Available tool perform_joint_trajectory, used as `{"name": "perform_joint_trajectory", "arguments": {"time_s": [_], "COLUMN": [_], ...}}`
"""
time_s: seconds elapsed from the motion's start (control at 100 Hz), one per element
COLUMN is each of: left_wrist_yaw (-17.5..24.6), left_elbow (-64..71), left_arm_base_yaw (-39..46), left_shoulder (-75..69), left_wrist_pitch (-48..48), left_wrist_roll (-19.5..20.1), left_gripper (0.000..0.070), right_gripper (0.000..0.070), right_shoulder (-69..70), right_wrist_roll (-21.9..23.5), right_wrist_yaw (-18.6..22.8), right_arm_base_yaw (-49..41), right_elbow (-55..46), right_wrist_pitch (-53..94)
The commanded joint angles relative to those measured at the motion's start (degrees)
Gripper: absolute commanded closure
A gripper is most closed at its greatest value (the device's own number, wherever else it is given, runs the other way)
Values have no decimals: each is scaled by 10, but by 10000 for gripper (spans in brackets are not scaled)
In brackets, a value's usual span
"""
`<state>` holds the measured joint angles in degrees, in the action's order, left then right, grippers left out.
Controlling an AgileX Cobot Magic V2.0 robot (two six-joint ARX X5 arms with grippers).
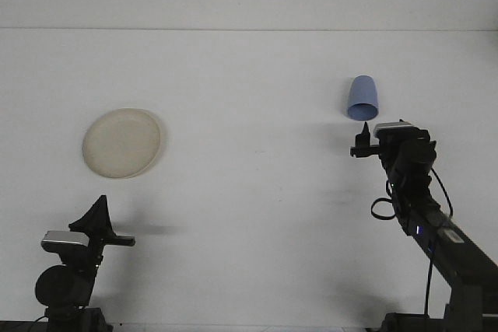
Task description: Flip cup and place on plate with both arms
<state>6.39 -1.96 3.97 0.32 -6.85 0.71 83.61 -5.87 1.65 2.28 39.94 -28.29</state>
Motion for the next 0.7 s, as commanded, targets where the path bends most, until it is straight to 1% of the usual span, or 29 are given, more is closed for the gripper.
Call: {"name": "perform_joint_trajectory", "arguments": {"time_s": [0.0, 0.09, 0.28, 0.36, 0.58, 0.64, 0.68, 0.69], "left_wrist_yaw": [-1, -1, -1, -1, -1, -1, -1, -1], "left_elbow": [11, 11, 11, 11, 11, 11, 11, 11], "left_arm_base_yaw": [0, 0, 0, 0, 0, 0, 0, 0], "left_shoulder": [0, 0, 0, 0, 0, 0, 0, 0], "left_wrist_pitch": [-7, -7, -7, -7, -7, -7, -7, -7], "left_wrist_roll": [-1, -1, -1, -1, -1, -1, -1, -1], "left_gripper": [686, 686, 686, 686, 686, 686, 686, 686], "right_gripper": [138, 138, 138, 139, 143, 184, 237, 266], "right_shoulder": [48, 103, 202, 237, 299, 306, 309, 309], "right_wrist_roll": [-32, -45, -52, -63, -64, -64, -64, -64], "right_wrist_yaw": [-2, -4, -6, -6, 0, 3, 10, 14], "right_arm_base_yaw": [2, 9, 26, 31, 37, 37, 37, 37], "right_elbow": [28, 63, 144, 174, 229, 235, 235, 235], "right_wrist_pitch": [-18, -26, -26, -27, -33, -39, -49, -52]}}
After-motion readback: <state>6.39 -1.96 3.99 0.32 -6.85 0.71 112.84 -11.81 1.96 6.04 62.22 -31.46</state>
